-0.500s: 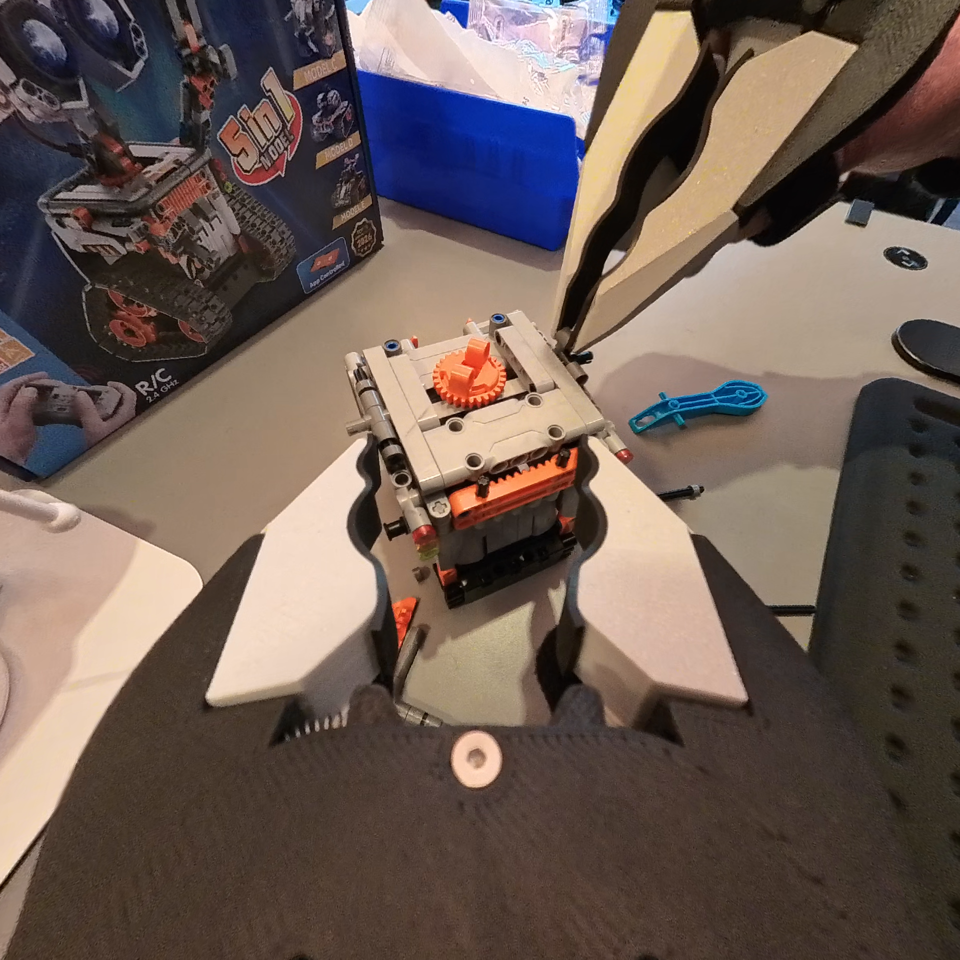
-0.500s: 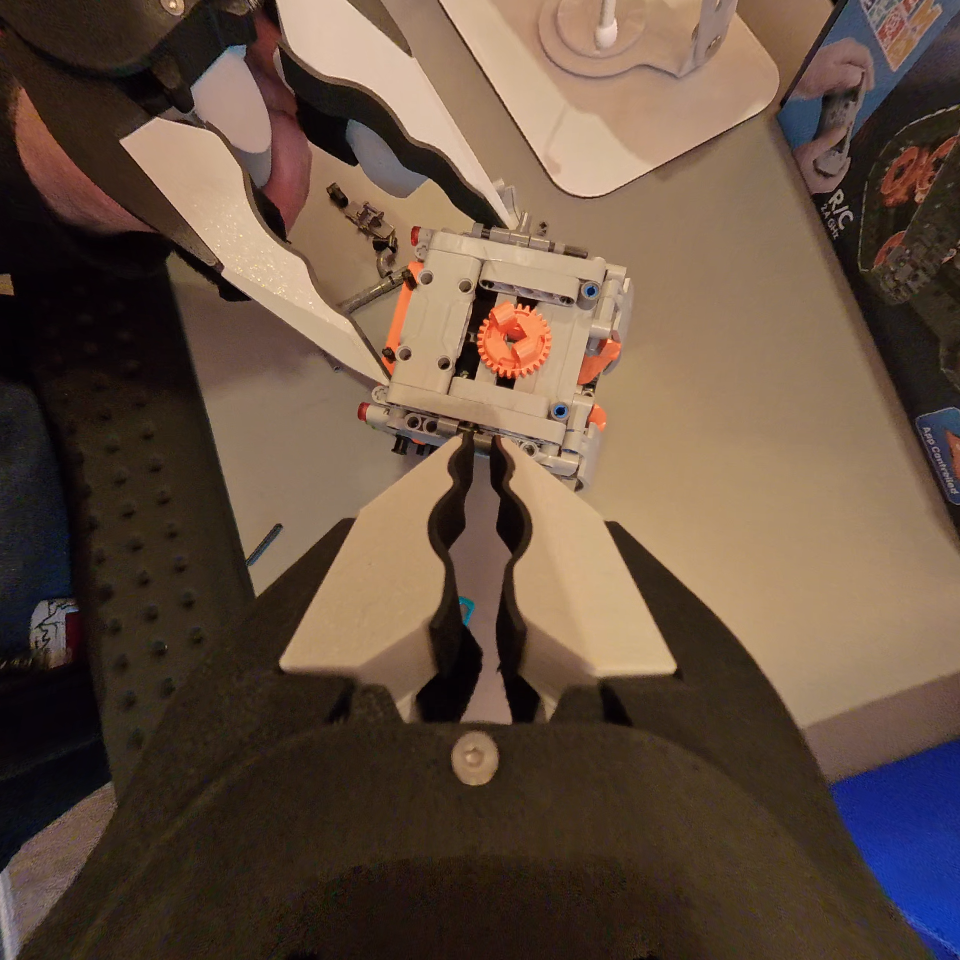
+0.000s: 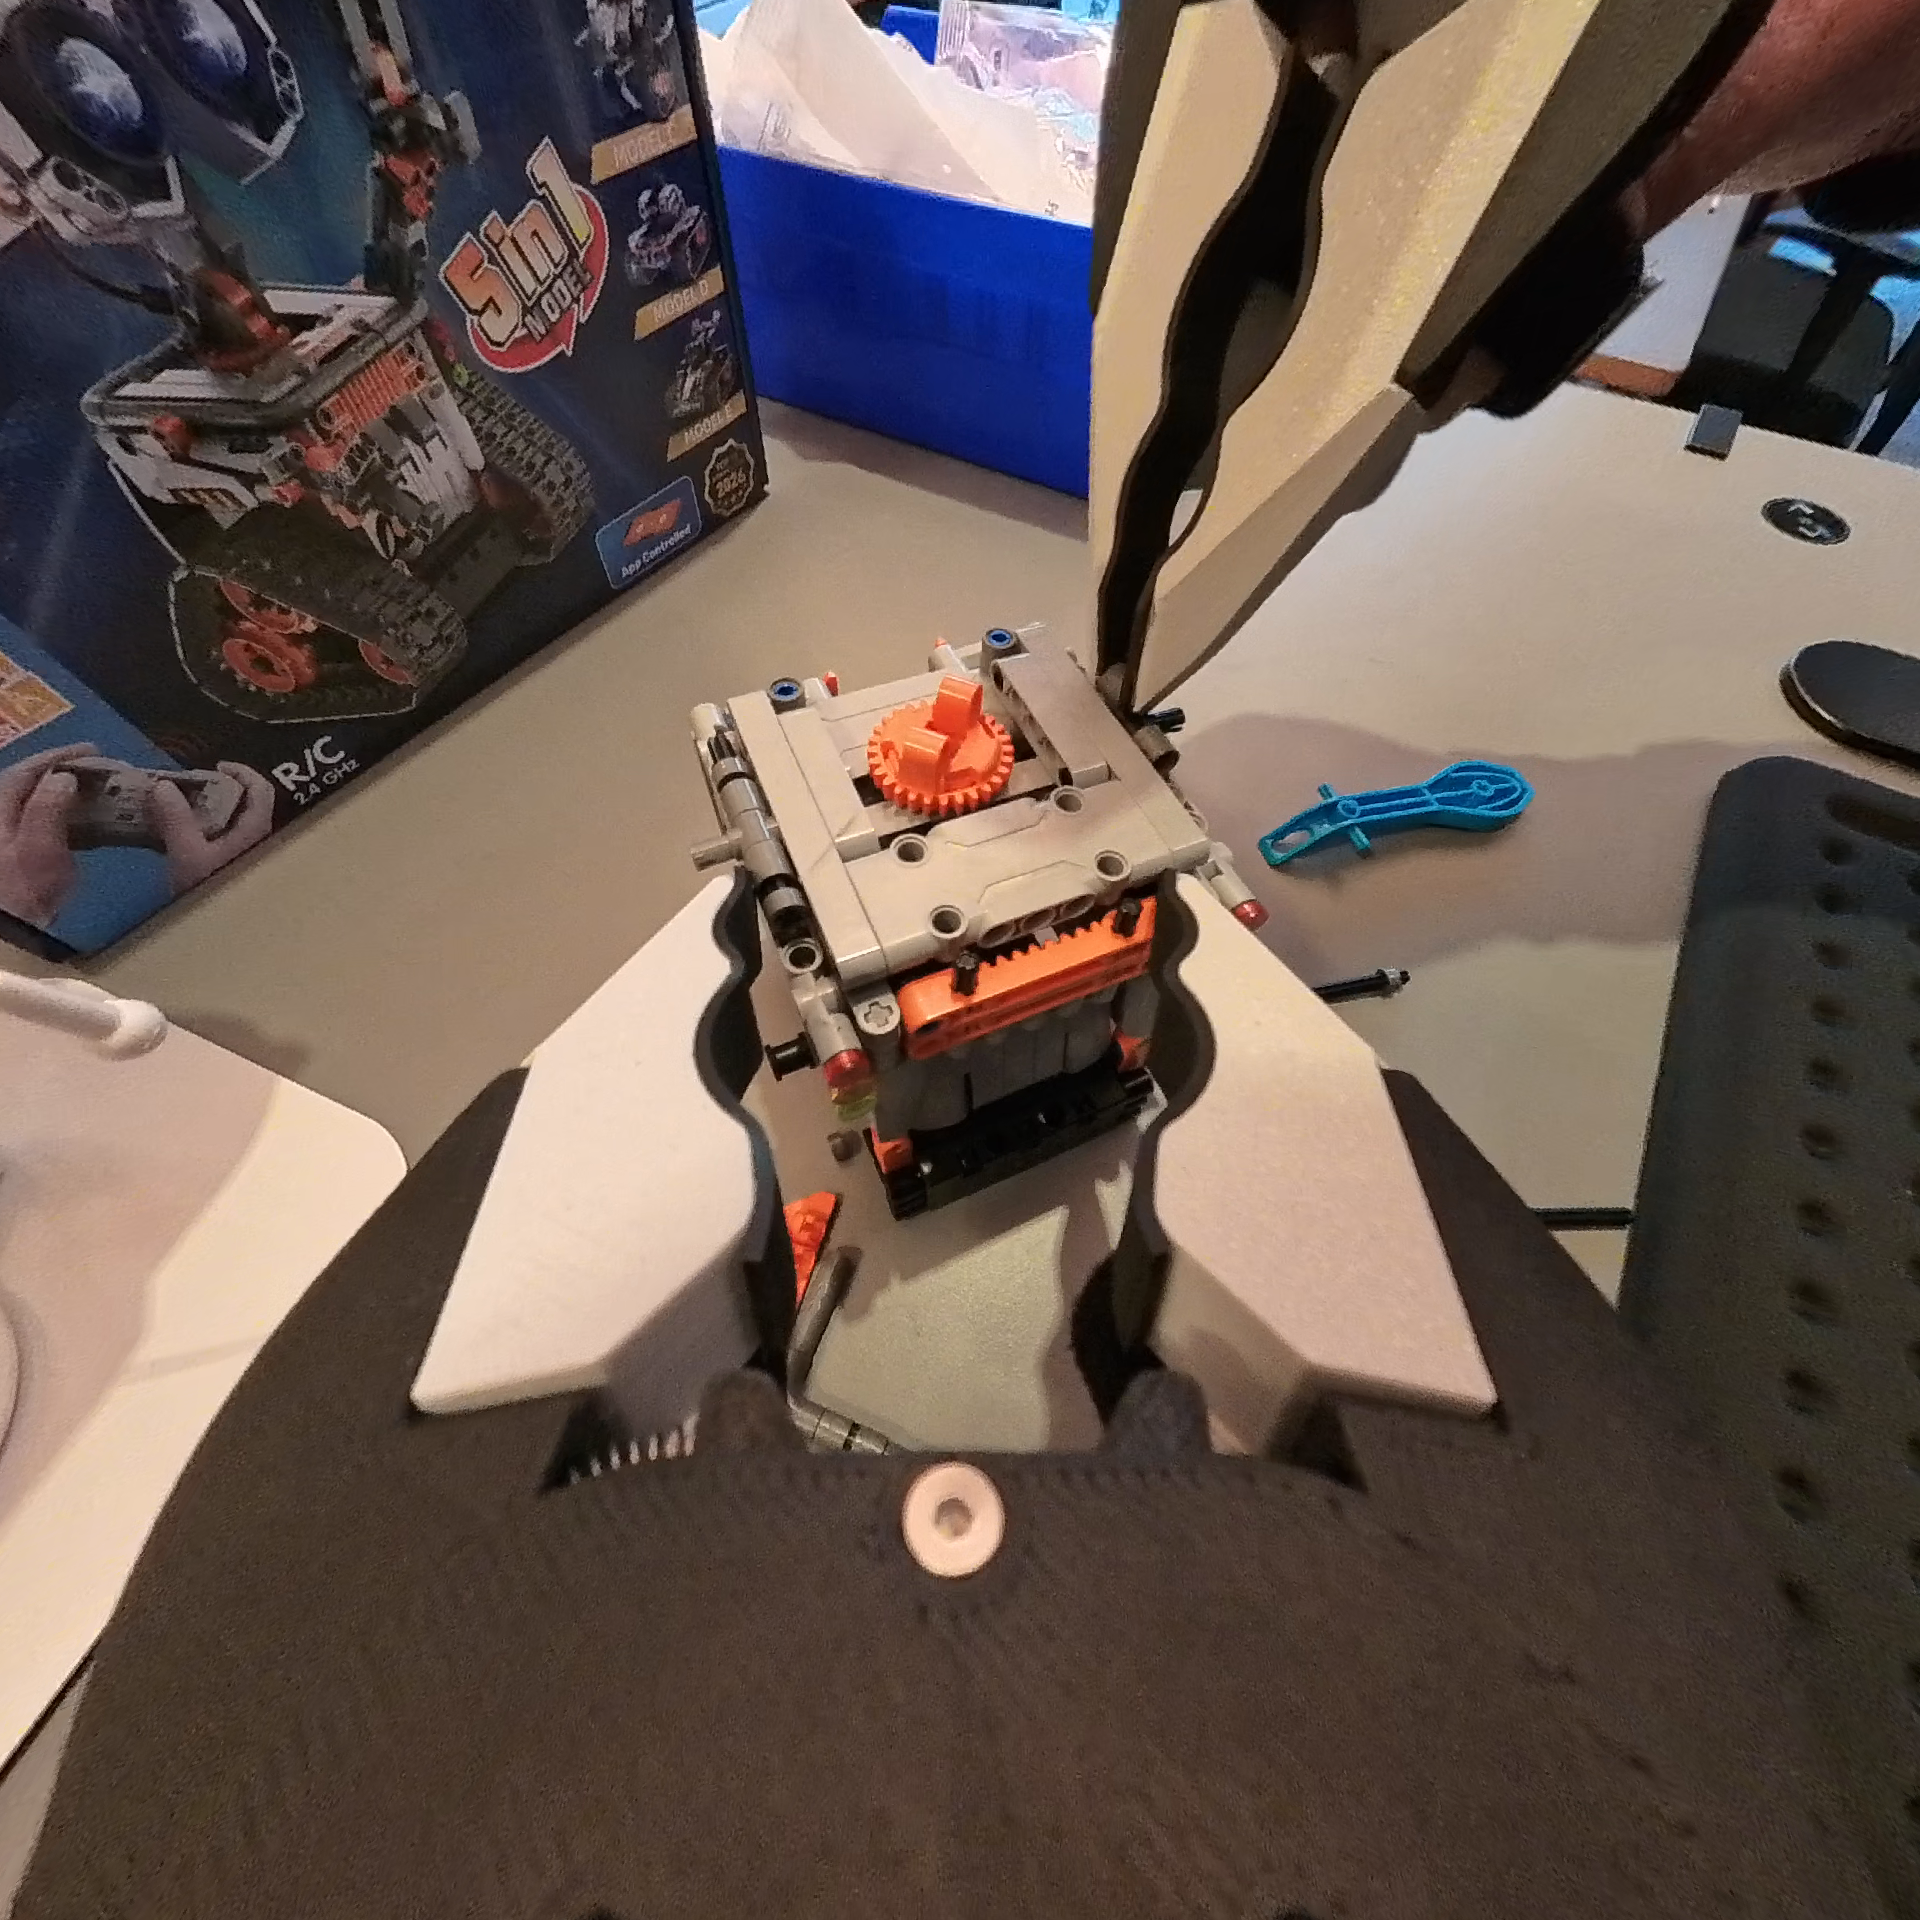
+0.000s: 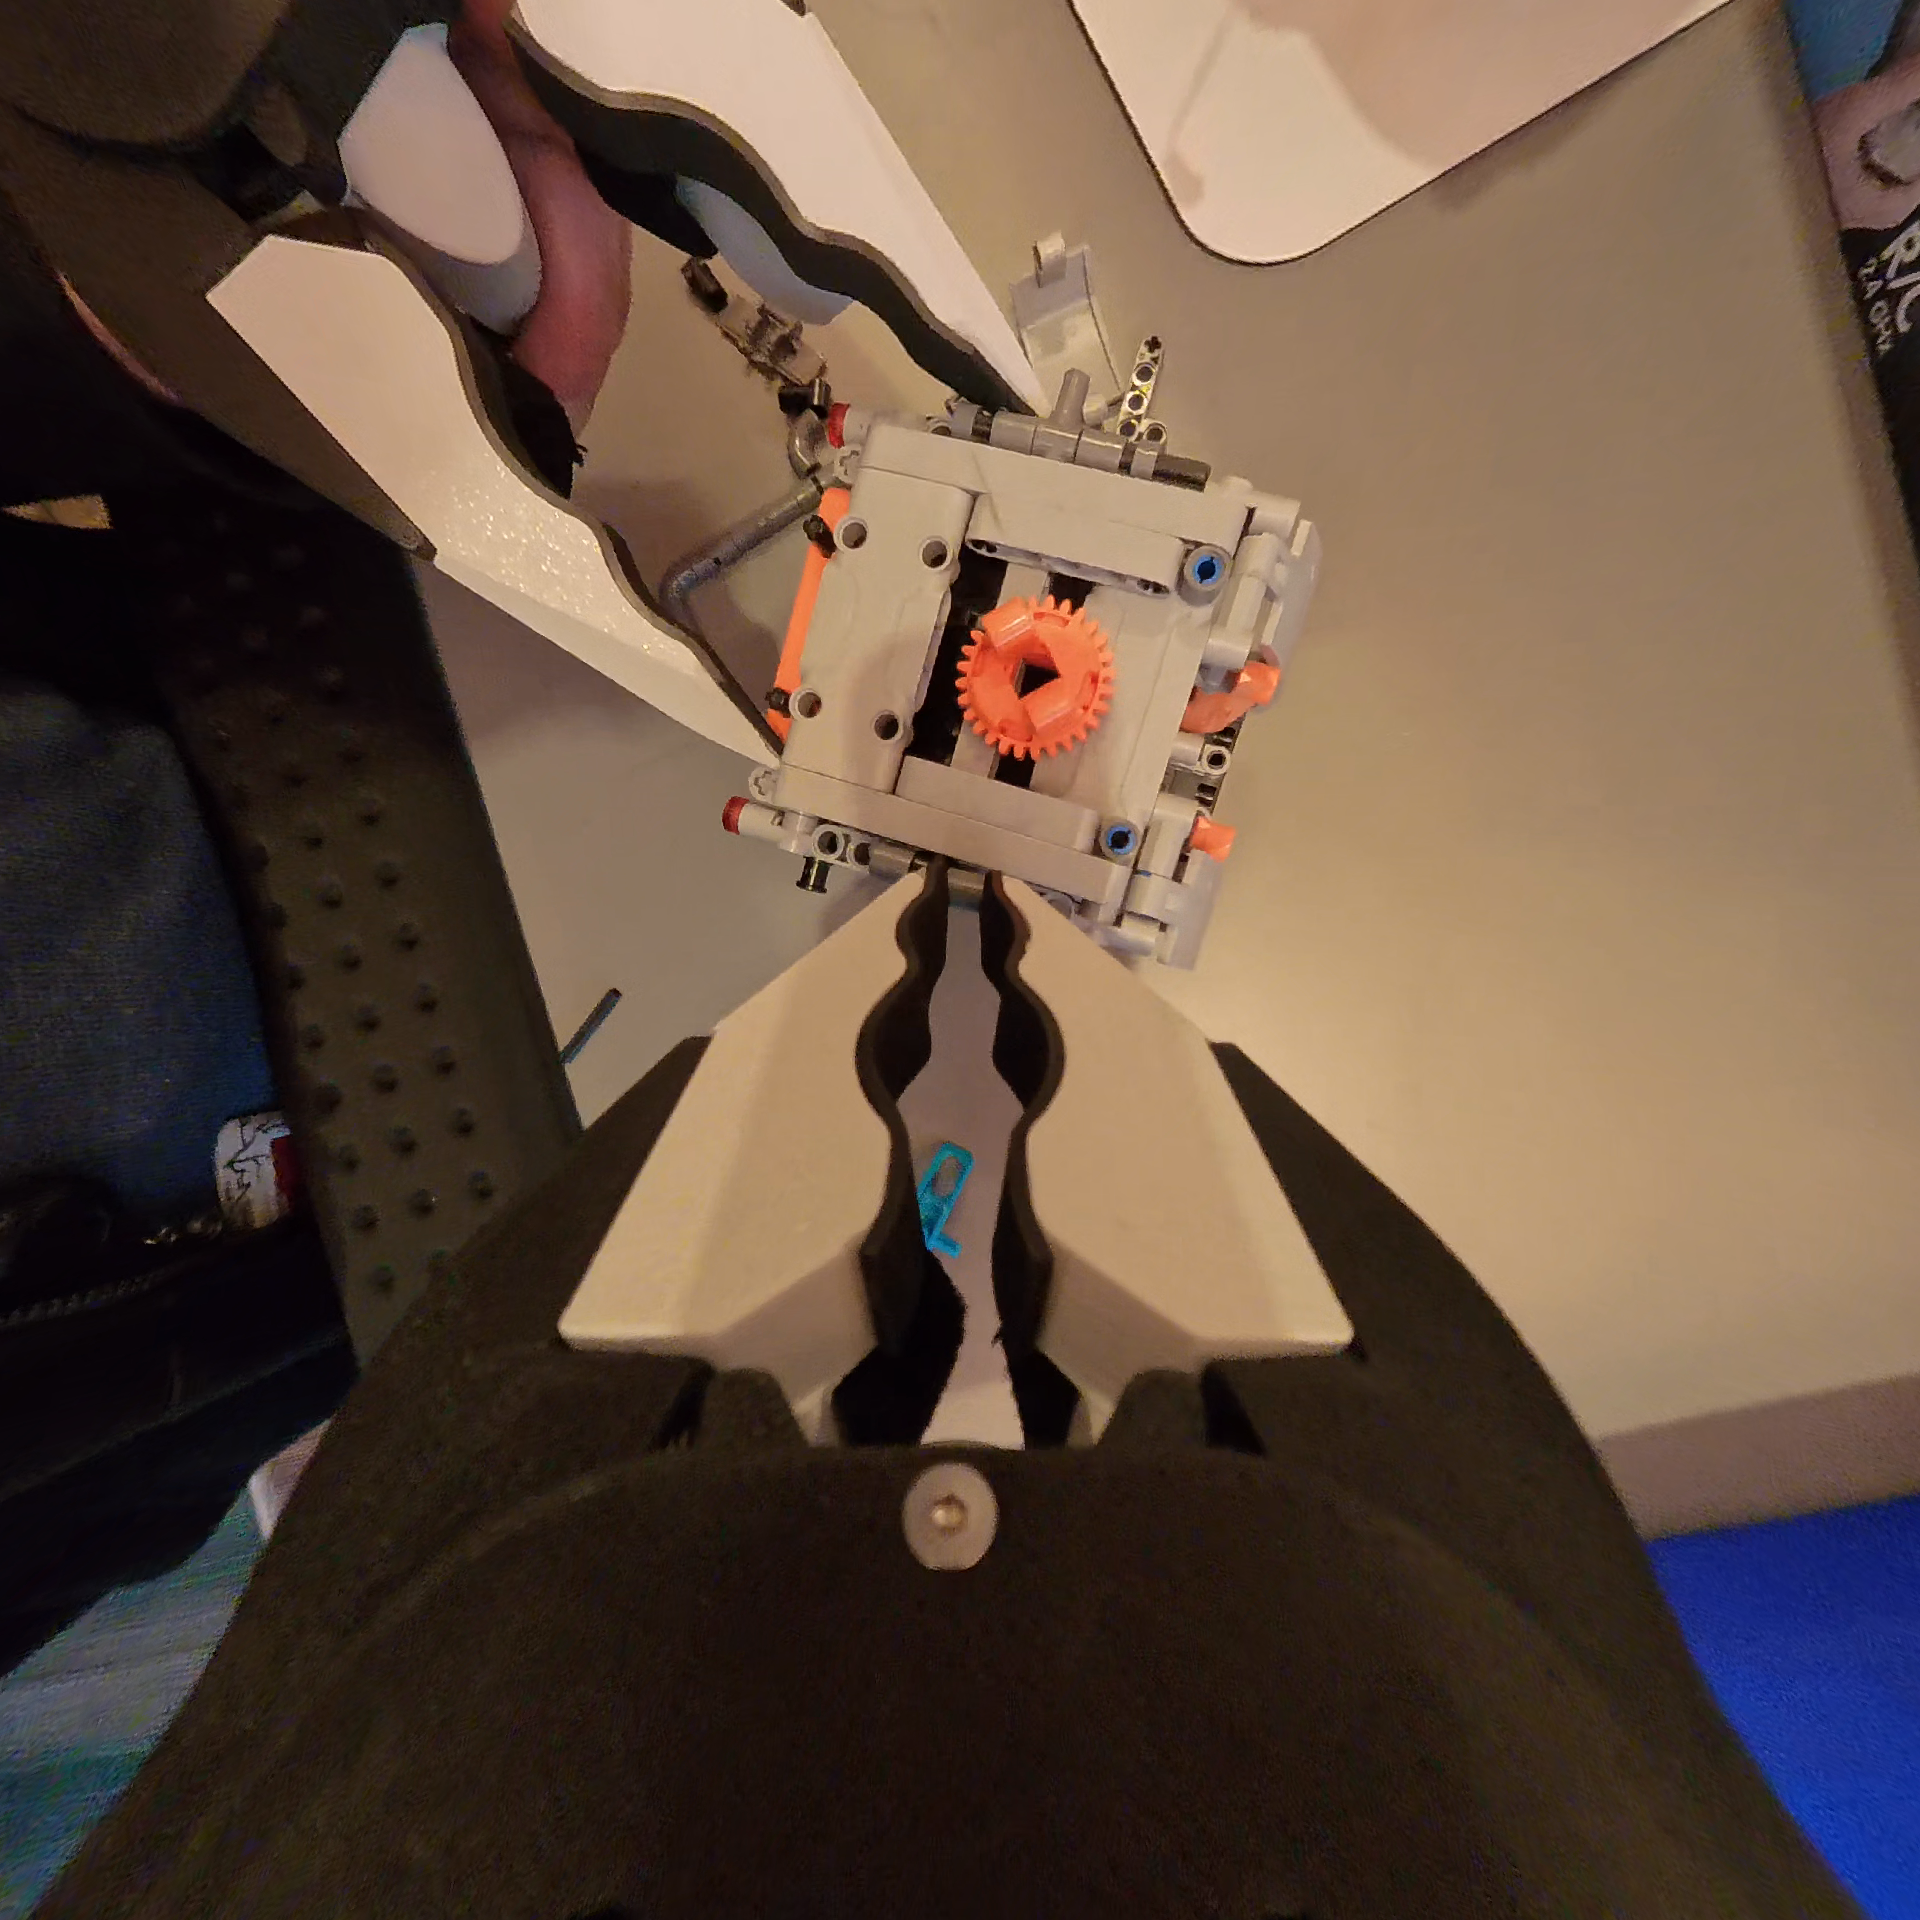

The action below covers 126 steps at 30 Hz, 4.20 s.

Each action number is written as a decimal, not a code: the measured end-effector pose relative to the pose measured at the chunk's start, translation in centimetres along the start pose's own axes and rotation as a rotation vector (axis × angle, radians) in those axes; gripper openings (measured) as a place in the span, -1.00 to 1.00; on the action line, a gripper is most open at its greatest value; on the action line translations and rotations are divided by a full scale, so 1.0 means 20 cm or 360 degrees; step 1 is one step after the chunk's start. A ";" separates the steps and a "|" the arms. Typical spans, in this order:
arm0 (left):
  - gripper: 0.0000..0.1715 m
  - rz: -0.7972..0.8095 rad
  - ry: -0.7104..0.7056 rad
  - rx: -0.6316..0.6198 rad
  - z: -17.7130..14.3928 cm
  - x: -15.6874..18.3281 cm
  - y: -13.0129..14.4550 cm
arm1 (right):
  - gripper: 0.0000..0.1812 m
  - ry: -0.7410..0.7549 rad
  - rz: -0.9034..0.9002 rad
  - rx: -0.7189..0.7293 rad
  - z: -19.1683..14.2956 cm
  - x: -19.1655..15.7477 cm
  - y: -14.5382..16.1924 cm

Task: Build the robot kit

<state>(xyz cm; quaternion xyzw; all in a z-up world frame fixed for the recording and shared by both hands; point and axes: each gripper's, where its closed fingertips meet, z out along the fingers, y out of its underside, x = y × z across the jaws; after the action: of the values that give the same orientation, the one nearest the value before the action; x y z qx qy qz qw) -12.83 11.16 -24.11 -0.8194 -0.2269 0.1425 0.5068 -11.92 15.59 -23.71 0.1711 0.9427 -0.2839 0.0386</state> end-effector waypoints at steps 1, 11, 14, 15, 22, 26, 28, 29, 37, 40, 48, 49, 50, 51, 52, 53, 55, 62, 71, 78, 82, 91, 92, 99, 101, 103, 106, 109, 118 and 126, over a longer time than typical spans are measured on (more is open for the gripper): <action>-0.13 -0.0003 0.0000 -0.0002 0.00 0.00 0.00 | -0.95 -0.0024 0.0021 0.0004 0.00 0.00 0.00; -0.15 -0.0046 0.0053 0.0005 -0.01 -0.02 0.00 | -0.89 -0.0121 0.0259 0.0270 -0.07 0.04 0.00; -0.15 -0.0044 0.0055 0.0002 0.00 -0.02 0.00 | -0.97 -0.0109 0.0243 0.0312 -0.05 0.03 -0.02; -0.15 -0.0044 0.0055 0.0003 0.00 -0.01 0.00 | -0.99 -0.0094 0.0226 0.0303 -0.03 0.02 -0.02; -0.15 -0.0045 0.0040 0.0006 0.00 -0.02 0.00 | -1.00 -0.0039 0.0236 0.0268 -0.01 0.02 -0.01; -0.14 -0.0028 0.0010 0.0010 0.00 -0.02 0.00 | -1.00 -0.0005 0.0276 0.0241 0.00 0.03 0.00; -0.15 -0.0039 0.0019 0.0011 0.00 -0.03 0.01 | -1.00 -0.0017 0.0263 0.0229 0.00 0.02 0.00; -0.15 -0.0038 0.0023 0.0011 0.00 -0.03 0.00 | -1.00 -0.0028 0.0276 0.0223 0.00 0.02 0.00; -0.17 -0.0059 0.0057 0.0002 0.00 -0.04 0.00 | -1.00 -0.0016 0.0216 0.0352 -0.02 0.05 -0.03; -0.17 -0.0058 0.0073 0.0014 0.01 -0.04 0.00 | -1.00 -0.0045 0.0172 0.0400 -0.01 0.06 -0.05; -0.17 -0.0043 0.0111 -0.0007 0.01 -0.06 0.00 | -1.00 -0.0097 0.0043 0.0411 -0.05 0.05 -0.05; -0.17 -0.0048 0.0119 -0.0009 0.01 -0.06 0.00 | -1.00 -0.0050 -0.0042 0.0402 -0.07 0.06 -0.04; -0.17 -0.0049 0.0130 -0.0012 0.01 -0.06 0.00 | -1.00 0.0005 -0.0130 0.0374 -0.08 0.07 -0.03; -0.17 -0.0053 0.0148 -0.0015 0.01 -0.06 0.00 | -0.91 0.0015 -0.0181 0.0363 -0.08 0.07 -0.02; -0.17 -0.0054 0.0165 -0.0017 0.01 -0.06 0.00 | -0.81 0.0003 -0.0218 0.0360 -0.07 0.07 -0.03; -0.17 -0.0046 0.0178 -0.0023 0.01 -0.07 0.00 | -0.74 0.0024 -0.0281 0.0340 -0.06 0.07 -0.03; -0.17 -0.0038 0.0195 -0.0034 0.01 -0.07 0.00 | -0.74 0.0089 -0.0469 0.0317 -0.05 0.06 -0.05; -0.17 -0.0014 0.0274 -0.0056 0.01 -0.07 0.00 | -0.75 -0.0016 -0.0734 0.0227 0.00 0.06 -0.05; -0.17 0.0010 0.0320 -0.0074 0.02 -0.09 0.00 | -1.00 -0.0276 -0.0884 0.0189 0.00 0.05 -0.07; -0.17 0.0008 0.0397 -0.0092 0.03 -0.09 0.01 | -0.69 -0.0254 -0.0947 0.0060 0.00 0.08 -0.04; -0.17 0.0018 0.0421 -0.0106 0.03 -0.09 0.01 | -0.71 -0.0277 -0.0955 0.0035 0.01 0.09 -0.03; -0.18 -0.0011 0.0462 -0.0108 0.03 -0.08 0.01 | -0.78 -0.0267 -0.0945 0.0021 0.01 0.09 -0.04; -0.18 -0.0016 0.0468 -0.0110 0.03 -0.08 0.01 | -0.73 -0.0290 -0.0916 0.0021 0.01 0.09 -0.03; -0.18 -0.0021 0.0490 -0.0113 0.04 -0.08 0.01 | -0.75 -0.0259 -0.0913 0.0029 0.01 0.08 -0.02; -0.18 -0.0015 0.0503 -0.0119 0.04 -0.07 0.01 | -0.82 -0.0246 -0.0899 0.0031 0.01 0.08 -0.03; -0.18 0.0000 0.0510 -0.0127 0.04 -0.07 0.01 | -0.82 -0.0257 -0.0889 0.0027 0.01 0.08 -0.02; -0.18 0.0004 0.0511 -0.0134 0.04 -0.07 0.01 | -0.80 -0.0264 -0.0873 0.0036 0.01 0.07 -0.02; -0.19 -0.0009 0.0521 -0.0129 0.04 -0.06 0.01 | -0.80 -0.0270 -0.0875 0.0036 0.01 0.06 -0.01; -0.19 -0.0032 0.0562 -0.0140 0.04 -0.05 0.02 | -0.58 -0.0373 -0.0813 0.0008 0.00 0.03 0.02; -0.20 -0.0023 0.0582 -0.0161 0.05 -0.05 0.02 | -0.73 -0.0353 -0.0791 0.0069 0.00 0.03 0.00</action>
<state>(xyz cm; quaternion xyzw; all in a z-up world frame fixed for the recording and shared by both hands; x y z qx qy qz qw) -14.09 11.22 -24.81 -0.8543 -0.1439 -0.0241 0.4988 -12.47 15.80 -23.95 -0.0969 0.9395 -0.3216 0.0671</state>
